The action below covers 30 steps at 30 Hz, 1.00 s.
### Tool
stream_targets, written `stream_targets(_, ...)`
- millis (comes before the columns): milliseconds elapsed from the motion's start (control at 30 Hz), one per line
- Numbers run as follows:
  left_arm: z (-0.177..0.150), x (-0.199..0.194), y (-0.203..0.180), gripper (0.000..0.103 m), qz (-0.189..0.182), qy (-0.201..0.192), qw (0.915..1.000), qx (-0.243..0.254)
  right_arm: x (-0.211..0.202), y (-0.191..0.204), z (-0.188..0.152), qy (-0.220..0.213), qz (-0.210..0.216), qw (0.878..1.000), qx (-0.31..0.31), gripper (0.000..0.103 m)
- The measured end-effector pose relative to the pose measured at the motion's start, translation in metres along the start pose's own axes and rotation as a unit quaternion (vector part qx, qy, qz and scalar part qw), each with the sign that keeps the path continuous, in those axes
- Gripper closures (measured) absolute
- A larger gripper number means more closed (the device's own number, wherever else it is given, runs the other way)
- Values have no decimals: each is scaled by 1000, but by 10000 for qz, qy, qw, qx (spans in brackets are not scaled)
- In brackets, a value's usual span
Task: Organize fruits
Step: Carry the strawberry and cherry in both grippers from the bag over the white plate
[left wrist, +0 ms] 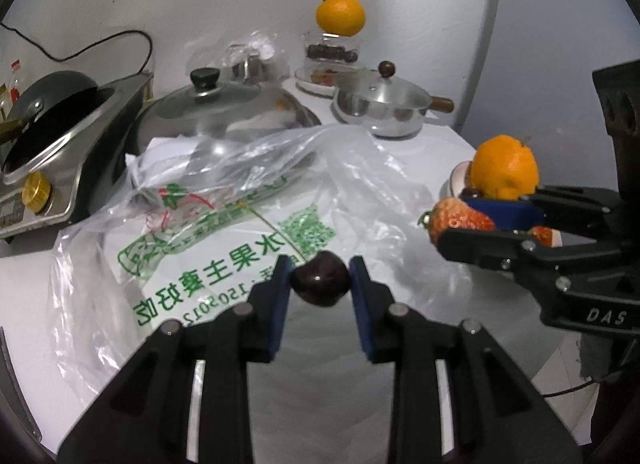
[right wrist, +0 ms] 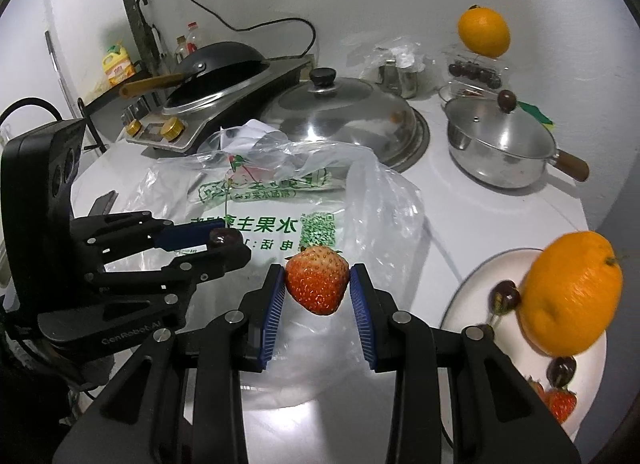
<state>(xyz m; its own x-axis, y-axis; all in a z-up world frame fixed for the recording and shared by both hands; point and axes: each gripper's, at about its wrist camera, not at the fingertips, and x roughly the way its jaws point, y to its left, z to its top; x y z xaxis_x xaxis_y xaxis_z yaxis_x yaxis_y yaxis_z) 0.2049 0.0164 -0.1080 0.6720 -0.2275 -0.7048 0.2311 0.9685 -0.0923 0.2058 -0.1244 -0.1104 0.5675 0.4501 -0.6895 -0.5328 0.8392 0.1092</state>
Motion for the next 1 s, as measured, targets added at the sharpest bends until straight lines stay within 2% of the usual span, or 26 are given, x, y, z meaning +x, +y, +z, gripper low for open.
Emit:
stream_targets(500,2,-13,-39,73,-146,-82,9996,235,-35,-20,-24,-135,-189,9995,198,67)
stream_targets(1000,2,-10,-92,73,-336,-36,9981,512,-68,-59,-56,-197,-424,9975,531,67)
